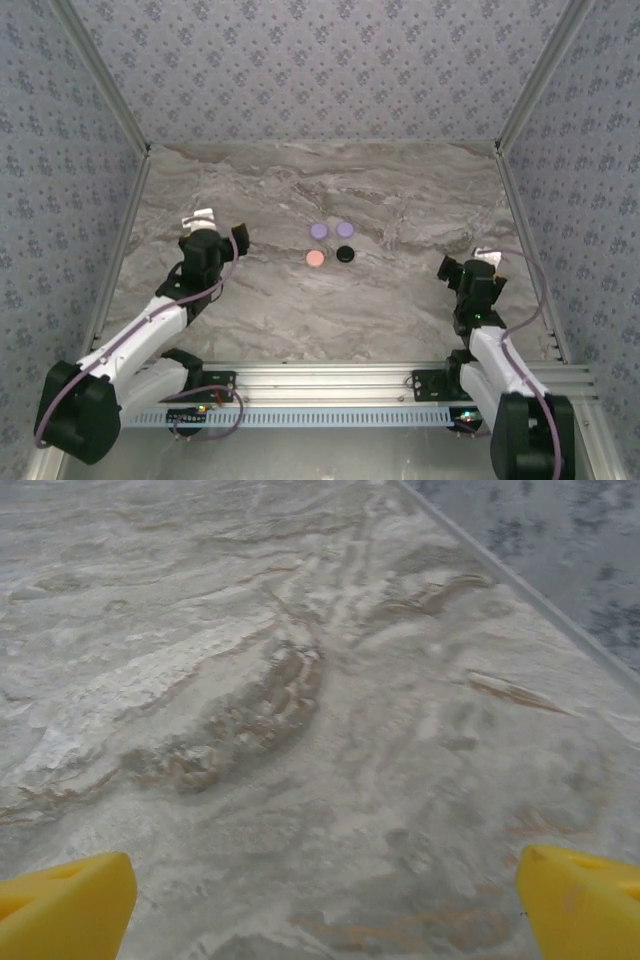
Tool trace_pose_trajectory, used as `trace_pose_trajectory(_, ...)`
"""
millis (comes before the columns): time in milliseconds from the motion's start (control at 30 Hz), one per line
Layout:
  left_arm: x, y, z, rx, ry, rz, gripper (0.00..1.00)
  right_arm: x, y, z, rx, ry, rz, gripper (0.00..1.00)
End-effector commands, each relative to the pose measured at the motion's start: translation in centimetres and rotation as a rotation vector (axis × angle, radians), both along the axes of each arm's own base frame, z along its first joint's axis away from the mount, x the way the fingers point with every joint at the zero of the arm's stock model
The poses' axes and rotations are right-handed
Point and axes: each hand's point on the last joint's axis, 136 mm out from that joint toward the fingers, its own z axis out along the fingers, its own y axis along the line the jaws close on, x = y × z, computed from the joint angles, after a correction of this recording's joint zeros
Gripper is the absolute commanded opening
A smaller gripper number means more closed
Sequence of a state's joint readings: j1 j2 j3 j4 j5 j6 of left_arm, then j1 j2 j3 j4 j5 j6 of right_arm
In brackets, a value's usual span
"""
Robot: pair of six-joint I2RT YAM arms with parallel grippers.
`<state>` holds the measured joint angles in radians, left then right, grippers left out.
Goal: Insert wireless bluetooth earbuds into charging case
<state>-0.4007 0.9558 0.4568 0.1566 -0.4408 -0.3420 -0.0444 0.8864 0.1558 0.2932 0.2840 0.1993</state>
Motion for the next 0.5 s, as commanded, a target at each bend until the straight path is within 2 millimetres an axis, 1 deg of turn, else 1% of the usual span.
trace_pose_trajectory(0,0.8,1.7,2.1,0.069,-0.124,0.046,0.99,4.3,1.9,4.6,-0.043,-0.202,0.149,1.0)
trace_pose_trajectory(67,1.1,2.5,1.0,0.117,-0.087,0.057,0.99,5.5,2.3,4.1,-0.05,-0.204,0.177,1.0)
trace_pose_trajectory(133,1.5,2.8,0.1,0.161,-0.057,0.057,0.99,6.7,2.6,4.1,-0.062,-0.213,0.203,1.0)
trace_pose_trajectory(167,1.6,3.1,-0.1,0.171,-0.055,0.072,0.99,7.2,3.0,4.1,-0.077,-0.215,0.236,1.0)
trace_pose_trajectory(233,1.8,2.8,0.3,0.192,-0.089,0.045,0.99,8.1,3.7,4.0,-0.101,-0.203,0.288,1.0)
trace_pose_trajectory(267,1.8,3.1,0.4,0.202,-0.111,0.056,0.99,8.4,4.0,3.7,-0.105,-0.202,0.31,1.0)
trace_pose_trajectory(333,2.0,3.2,0.6,0.235,-0.136,0.045,0.99,9.0,4.6,2.9,-0.102,-0.187,0.347,1.0)
trace_pose_trajectory(367,2.1,3.2,0.4,0.261,-0.135,0.037,0.99,9.2,4.9,1.9,-0.099,-0.169,0.368,1.0)
trace_pose_trajectory(467,2.8,3.4,-0.9,0.308,-0.106,0.009,0.99,10.2,6.5,0.5,-0.15,-0.113,0.43,1.0)
